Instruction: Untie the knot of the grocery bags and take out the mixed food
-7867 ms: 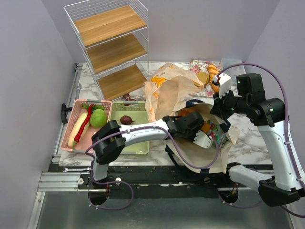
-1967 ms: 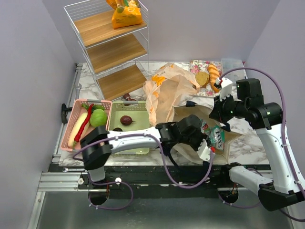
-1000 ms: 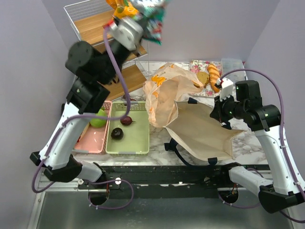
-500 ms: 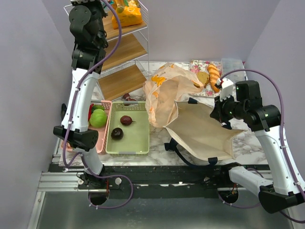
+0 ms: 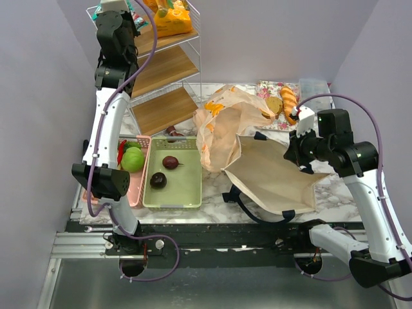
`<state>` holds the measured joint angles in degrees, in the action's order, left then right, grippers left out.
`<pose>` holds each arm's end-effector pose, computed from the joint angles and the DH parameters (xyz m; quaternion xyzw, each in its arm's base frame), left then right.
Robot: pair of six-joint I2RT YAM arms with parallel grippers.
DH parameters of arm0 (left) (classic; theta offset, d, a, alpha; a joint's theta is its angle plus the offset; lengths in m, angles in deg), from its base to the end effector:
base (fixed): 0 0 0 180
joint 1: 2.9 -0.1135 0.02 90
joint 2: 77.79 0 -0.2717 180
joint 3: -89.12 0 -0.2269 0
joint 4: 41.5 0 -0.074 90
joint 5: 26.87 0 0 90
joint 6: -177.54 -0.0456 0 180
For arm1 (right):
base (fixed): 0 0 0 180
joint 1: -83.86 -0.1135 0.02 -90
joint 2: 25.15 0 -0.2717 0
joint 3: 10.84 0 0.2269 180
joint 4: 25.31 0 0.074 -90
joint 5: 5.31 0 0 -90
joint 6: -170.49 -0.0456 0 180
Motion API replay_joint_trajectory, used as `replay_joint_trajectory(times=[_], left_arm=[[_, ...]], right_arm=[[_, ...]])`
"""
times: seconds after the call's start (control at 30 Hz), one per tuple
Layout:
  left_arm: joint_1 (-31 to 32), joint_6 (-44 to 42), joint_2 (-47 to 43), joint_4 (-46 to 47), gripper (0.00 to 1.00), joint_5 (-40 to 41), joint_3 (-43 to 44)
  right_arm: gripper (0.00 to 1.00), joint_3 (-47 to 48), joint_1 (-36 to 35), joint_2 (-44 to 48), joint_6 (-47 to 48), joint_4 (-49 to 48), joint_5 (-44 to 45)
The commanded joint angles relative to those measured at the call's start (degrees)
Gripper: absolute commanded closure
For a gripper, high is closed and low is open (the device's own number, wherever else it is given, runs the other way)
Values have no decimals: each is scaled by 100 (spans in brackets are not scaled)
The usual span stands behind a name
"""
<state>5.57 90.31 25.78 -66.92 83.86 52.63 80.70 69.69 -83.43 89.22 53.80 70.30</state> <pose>0.3690 -0.0386 0.5525 -0.1122 0.6084 0.0334 0.7849 0.1419 0.0475 0.3843 -0.2286 0.8918 0.1336 0.3669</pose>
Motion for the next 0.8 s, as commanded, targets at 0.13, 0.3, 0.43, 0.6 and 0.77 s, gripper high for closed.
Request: replay_joint_trajectory(times=[0.13, 0.3, 0.43, 0.6, 0.77], left_arm=[[-73, -248, 198, 324, 61, -70, 226], [-82, -376, 119, 286, 40, -302, 227], [-75, -326, -220, 437, 27, -687, 34], [29, -492, -1165, 547, 11, -1795, -621], [194, -1018, -2436, 10, 6, -4745, -1812]], right_arm=[[99, 17, 20, 2, 85, -28, 127], [99, -10, 18, 24, 89, -17, 146], [99, 104, 20, 7, 132, -24, 279], [99, 488, 24, -35, 290, 198, 625], [99, 704, 20, 44, 458, 622, 1044]])
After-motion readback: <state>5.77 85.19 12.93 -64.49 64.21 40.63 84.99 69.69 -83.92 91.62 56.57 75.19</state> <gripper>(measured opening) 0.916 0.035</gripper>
